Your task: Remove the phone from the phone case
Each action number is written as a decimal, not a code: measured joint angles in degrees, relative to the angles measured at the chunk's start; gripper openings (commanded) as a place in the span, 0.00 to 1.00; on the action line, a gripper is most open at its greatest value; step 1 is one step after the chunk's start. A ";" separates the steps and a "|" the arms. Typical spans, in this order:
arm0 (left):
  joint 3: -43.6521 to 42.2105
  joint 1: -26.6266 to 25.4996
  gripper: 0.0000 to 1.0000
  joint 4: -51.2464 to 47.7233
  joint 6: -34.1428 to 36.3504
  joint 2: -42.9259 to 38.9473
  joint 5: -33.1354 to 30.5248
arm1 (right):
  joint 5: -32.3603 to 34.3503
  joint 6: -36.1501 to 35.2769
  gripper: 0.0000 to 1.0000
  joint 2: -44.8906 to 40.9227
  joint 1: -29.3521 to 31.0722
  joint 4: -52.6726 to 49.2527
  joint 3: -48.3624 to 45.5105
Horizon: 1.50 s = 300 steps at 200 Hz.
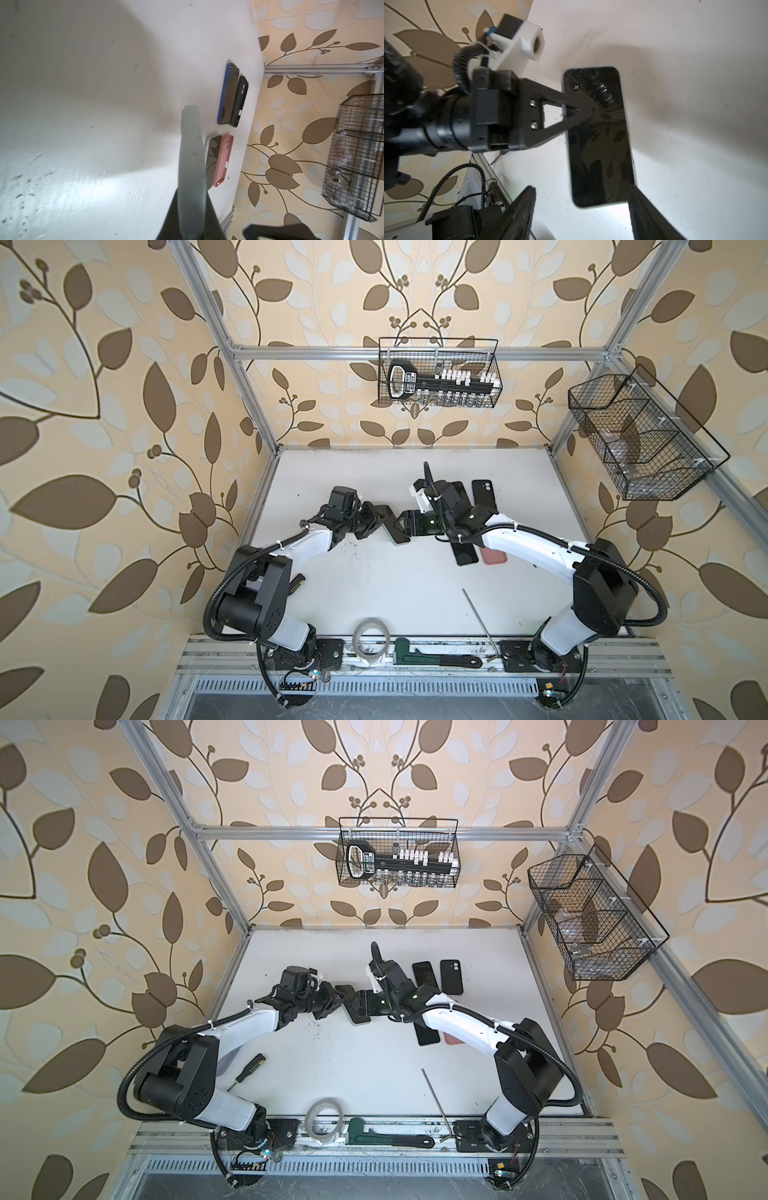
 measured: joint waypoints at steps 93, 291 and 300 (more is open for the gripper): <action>-3.89 -2.16 0.00 12.70 -7.30 -11.65 -7.63 | -9.27 10.93 0.77 -15.17 -7.52 22.38 -21.18; -4.61 -11.63 0.00 31.50 -17.66 -5.84 -14.25 | -15.69 25.94 0.56 -15.72 -7.82 50.23 -29.31; -4.44 -11.63 0.00 31.61 -17.68 -5.68 -14.27 | -15.69 26.12 0.55 -15.47 -7.82 50.82 -29.35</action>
